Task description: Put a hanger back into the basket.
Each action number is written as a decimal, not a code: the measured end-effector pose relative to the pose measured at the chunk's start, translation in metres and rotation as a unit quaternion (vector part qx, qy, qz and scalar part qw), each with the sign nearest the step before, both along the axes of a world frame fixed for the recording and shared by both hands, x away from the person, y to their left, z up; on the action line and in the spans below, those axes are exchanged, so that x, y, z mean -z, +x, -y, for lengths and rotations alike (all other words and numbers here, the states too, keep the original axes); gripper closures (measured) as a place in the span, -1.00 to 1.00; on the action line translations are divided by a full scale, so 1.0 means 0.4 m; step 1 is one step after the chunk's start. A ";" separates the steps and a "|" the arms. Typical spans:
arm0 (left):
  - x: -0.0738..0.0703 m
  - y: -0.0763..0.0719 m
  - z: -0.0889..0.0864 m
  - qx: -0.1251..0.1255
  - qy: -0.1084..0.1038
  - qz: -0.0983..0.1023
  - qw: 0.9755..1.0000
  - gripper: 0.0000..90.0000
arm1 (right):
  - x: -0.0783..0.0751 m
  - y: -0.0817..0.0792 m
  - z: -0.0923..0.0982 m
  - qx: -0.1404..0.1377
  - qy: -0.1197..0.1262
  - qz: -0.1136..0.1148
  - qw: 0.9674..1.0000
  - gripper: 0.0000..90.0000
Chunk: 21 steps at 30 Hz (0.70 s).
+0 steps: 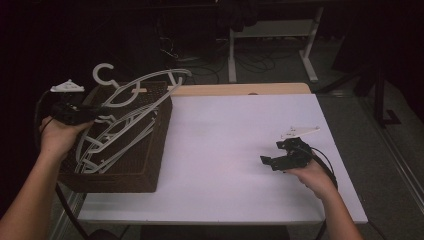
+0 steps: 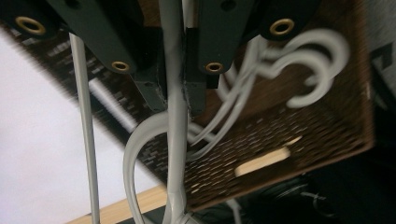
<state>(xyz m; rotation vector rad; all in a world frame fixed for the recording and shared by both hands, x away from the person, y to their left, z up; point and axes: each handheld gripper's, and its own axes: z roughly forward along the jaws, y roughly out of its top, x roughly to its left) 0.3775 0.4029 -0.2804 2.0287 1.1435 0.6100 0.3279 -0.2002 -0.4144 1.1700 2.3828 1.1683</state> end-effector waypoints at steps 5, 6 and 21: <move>0.016 -0.002 -0.076 -0.031 0.006 -0.004 0.999 0.83 | 0.002 0.002 0.000 0.002 -0.002 -0.002 1.000 -0.67; 0.020 -0.003 -0.092 -0.037 0.006 -0.005 0.999 0.83 | 0.003 0.003 0.000 0.002 -0.002 -0.002 1.000 -0.67; 0.097 0.018 -0.141 -0.053 0.017 -0.040 0.998 0.83 | 0.007 0.005 -0.006 0.000 -0.011 -0.005 1.000 -0.67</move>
